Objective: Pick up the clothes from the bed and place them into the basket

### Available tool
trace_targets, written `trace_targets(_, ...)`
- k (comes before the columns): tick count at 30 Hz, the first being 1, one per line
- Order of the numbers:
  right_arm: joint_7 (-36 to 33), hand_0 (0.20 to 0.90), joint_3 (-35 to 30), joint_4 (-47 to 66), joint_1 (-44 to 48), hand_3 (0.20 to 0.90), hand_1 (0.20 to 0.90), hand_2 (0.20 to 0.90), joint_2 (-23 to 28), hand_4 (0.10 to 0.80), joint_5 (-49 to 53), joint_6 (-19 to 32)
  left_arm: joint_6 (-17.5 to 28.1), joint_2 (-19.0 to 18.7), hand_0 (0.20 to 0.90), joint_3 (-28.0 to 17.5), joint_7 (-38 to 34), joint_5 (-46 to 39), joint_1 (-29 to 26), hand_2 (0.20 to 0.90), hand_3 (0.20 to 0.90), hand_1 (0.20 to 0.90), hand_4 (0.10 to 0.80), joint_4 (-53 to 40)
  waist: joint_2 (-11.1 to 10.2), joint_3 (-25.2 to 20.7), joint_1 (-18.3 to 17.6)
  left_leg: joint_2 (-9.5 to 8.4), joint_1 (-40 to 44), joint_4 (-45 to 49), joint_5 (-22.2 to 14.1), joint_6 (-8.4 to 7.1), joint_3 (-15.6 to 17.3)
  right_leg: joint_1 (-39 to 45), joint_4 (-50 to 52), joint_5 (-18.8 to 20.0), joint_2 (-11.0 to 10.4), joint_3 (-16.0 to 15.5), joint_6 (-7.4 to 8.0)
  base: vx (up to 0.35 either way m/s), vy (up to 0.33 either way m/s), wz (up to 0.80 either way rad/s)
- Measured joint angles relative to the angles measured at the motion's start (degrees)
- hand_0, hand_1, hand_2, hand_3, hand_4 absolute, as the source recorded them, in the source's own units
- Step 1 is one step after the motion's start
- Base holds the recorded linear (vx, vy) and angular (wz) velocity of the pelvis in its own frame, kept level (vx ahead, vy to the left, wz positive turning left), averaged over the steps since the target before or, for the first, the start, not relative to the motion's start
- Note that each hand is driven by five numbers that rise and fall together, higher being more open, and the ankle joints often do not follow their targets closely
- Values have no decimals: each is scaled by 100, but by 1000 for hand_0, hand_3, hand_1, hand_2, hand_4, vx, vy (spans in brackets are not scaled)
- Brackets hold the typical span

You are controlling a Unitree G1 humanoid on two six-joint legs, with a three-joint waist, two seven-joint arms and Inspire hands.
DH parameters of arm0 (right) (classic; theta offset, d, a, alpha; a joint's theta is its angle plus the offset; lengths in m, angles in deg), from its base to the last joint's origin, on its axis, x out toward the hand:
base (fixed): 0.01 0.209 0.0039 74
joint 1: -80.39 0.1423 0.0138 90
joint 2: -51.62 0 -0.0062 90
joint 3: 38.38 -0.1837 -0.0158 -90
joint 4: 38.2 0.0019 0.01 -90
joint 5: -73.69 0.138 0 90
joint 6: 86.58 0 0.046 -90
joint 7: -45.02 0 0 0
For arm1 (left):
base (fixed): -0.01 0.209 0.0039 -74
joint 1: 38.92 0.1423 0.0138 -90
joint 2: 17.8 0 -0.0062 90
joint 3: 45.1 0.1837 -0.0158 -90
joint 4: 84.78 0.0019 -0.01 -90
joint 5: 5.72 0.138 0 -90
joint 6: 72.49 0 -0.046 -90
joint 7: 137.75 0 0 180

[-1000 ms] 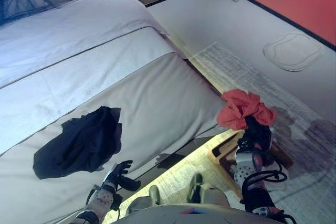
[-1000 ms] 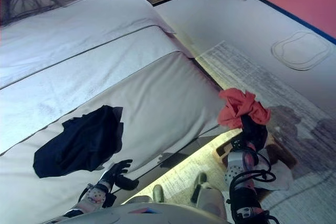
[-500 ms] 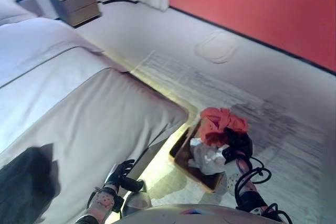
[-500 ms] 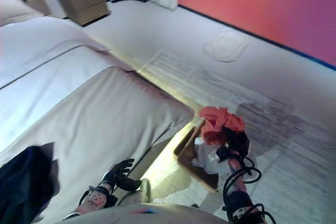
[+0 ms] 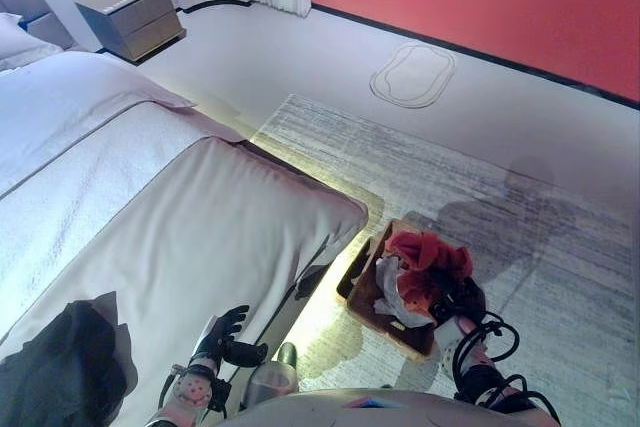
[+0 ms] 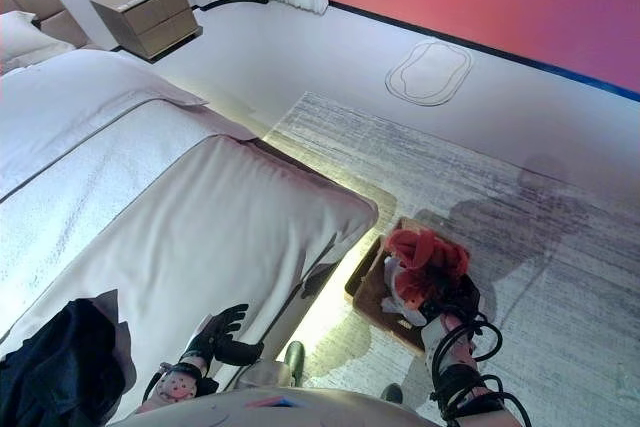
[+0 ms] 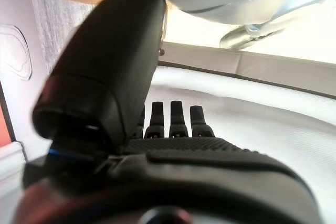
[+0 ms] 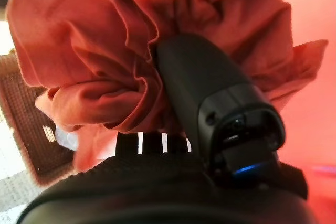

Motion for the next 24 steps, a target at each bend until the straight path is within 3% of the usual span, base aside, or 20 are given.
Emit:
trace_targets(17, 136, 300, -371, -692, 305, 200, 300, 300, 399, 100, -120, -202, 163, 20, 900, 5, 45, 202, 487, 900, 900, 900, 800, 89, 394, -239, 305, -106, -100, -26, 124, -8, -316, 79, -3, -45, -90, -332, 77, 32, -4, 10)
trace_targets(18, 148, 491, -372, -758, 328, 422, 491, 491, 441, 322, -120, -202, 167, 22, 900, 5, 49, 203, 486, 900, 900, 900, 800, 112, 410, -246, 314, -106, -102, -27, 127, -12, -321, 79, -3, -45, -90, -335, 77, 0, 0, 0)
trace_targets(19, 147, 629, -373, -817, 346, 584, 629, 629, 476, 484, -120, -203, 177, 22, 900, 5, 51, 202, 501, 900, 900, 900, 800, 116, 424, -248, 326, -106, -102, -27, 131, -18, -324, 79, -3, -45, -90, -336, 78, 0, 0, 0)
trace_targets(20, 124, 300, -379, -857, 355, 200, 300, 300, 502, 100, -120, -206, 184, 22, 900, 5, 56, 203, 552, 900, 900, 900, 800, 116, 439, -245, 346, -106, -102, -27, 133, -20, -329, 83, -3, -46, -90, -341, 78, 0, 0, 0)
trace_targets(24, -155, 300, -552, -863, 402, 200, 300, 300, 515, 100, -129, -207, 206, 41, 900, 16, 92, 202, 584, 900, 900, 900, 800, 116, 521, -194, 358, -104, -114, -27, 154, -44, -354, 82, -3, -47, -90, -359, 80, 0, 0, 0)
